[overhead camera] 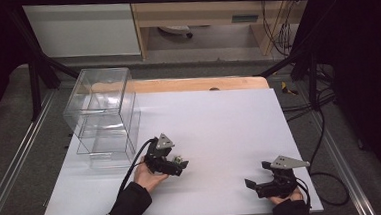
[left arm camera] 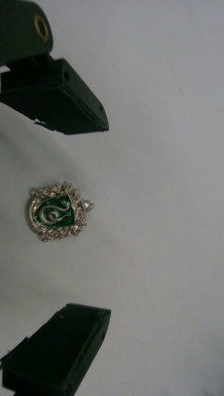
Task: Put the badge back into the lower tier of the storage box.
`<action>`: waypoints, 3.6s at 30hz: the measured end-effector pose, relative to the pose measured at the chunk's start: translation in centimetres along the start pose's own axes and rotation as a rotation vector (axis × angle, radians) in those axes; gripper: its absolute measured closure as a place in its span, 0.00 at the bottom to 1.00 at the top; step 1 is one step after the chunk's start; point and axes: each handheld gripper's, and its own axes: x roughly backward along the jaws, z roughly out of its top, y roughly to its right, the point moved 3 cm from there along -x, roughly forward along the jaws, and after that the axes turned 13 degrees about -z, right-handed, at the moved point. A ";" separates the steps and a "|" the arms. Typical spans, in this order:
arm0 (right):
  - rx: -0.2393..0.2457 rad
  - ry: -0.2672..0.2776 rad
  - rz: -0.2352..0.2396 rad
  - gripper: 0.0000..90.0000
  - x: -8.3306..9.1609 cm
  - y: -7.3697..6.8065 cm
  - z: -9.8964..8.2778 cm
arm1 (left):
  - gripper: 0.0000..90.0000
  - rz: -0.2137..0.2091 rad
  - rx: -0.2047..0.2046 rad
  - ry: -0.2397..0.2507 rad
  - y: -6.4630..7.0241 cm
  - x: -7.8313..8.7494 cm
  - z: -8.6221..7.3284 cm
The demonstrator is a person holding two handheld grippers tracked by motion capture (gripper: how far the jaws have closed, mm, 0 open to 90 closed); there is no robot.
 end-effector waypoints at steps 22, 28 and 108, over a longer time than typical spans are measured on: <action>0.002 -0.002 0.003 0.02 0.0 0.0 0.0 | 0.36 0.020 0.039 -0.066 -0.6 -1.3 -1.0; 0.004 -0.002 0.005 0.02 0.0 0.0 0.0 | 0.41 0.027 0.040 -0.070 -0.6 -1.3 -1.2; 0.006 -0.009 0.013 0.02 -0.1 -0.1 0.0 | 0.84 -0.027 0.063 -0.036 0.3 -0.3 -1.1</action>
